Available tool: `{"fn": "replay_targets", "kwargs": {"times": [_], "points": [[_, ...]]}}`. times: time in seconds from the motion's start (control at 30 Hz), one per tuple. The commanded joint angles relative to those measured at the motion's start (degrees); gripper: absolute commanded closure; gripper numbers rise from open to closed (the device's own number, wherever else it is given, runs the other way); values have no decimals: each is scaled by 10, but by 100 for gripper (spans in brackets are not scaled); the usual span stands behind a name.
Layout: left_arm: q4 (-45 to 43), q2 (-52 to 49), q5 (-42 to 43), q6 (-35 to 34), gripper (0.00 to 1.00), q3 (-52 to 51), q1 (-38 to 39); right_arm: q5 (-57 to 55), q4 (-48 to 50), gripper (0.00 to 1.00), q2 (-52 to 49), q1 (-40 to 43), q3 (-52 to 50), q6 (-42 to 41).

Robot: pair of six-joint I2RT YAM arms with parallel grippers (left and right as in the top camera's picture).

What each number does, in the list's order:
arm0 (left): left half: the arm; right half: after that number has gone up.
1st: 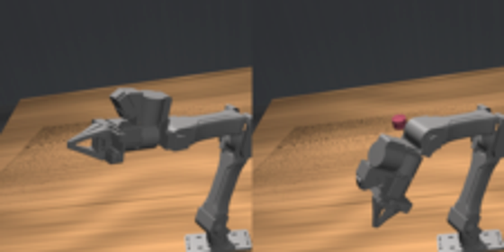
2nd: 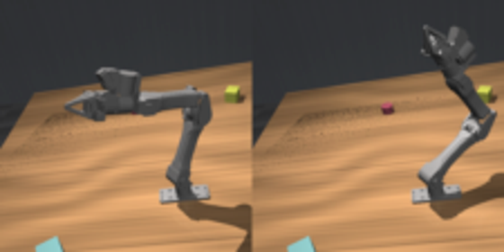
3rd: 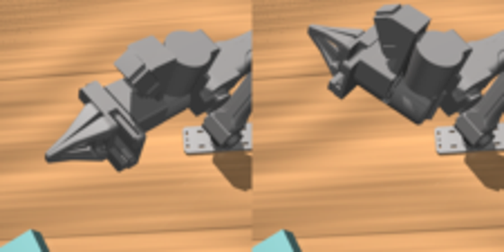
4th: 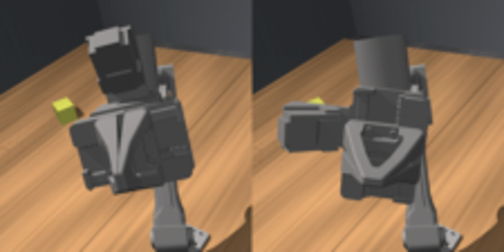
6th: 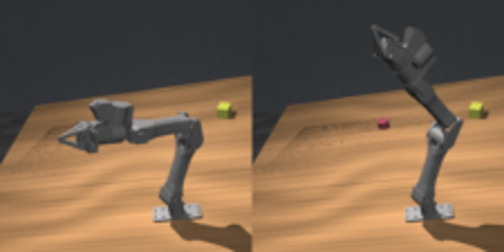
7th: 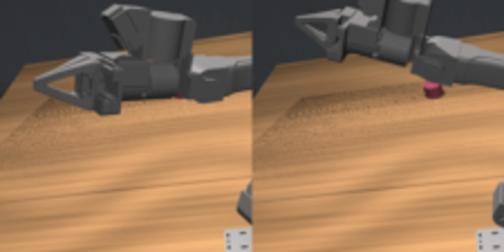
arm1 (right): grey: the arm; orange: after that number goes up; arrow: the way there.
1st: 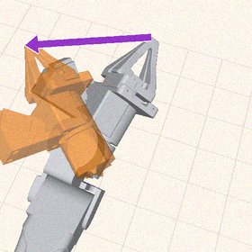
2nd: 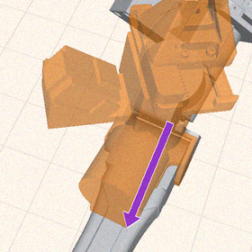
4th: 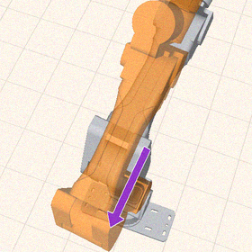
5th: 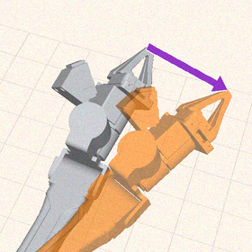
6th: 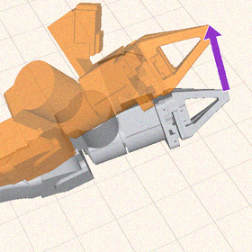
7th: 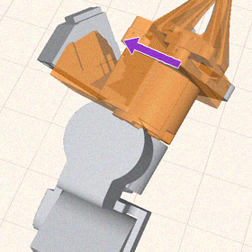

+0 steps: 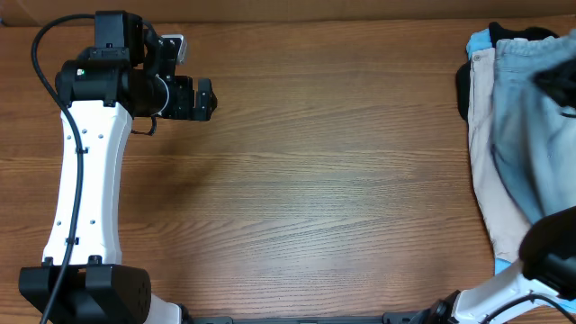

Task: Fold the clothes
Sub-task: 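Pull the denim shorts left onto the table center with the right gripper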

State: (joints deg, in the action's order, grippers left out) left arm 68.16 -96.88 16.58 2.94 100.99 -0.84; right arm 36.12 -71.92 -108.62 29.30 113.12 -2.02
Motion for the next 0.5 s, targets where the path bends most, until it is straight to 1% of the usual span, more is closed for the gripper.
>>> {"fn": "replay_targets", "kwargs": {"times": [0.0, 0.17, 0.37, 0.47], "points": [[3, 2, 13, -8, 0, 16, 1, 20, -16, 96, 9, -88, 9, 19], [4, 2, 6, 13, 0, 16, 0, 18, 0, 96, 8, -259, -12, 14], [6, 2, -40, 13, 0, 16, -13, -75, 63, 96, -12, -466, -25, -64], [8, 2, -53, 13, 0, 16, -31, -83, 97, 95, -35, -549, -25, -78]]}}
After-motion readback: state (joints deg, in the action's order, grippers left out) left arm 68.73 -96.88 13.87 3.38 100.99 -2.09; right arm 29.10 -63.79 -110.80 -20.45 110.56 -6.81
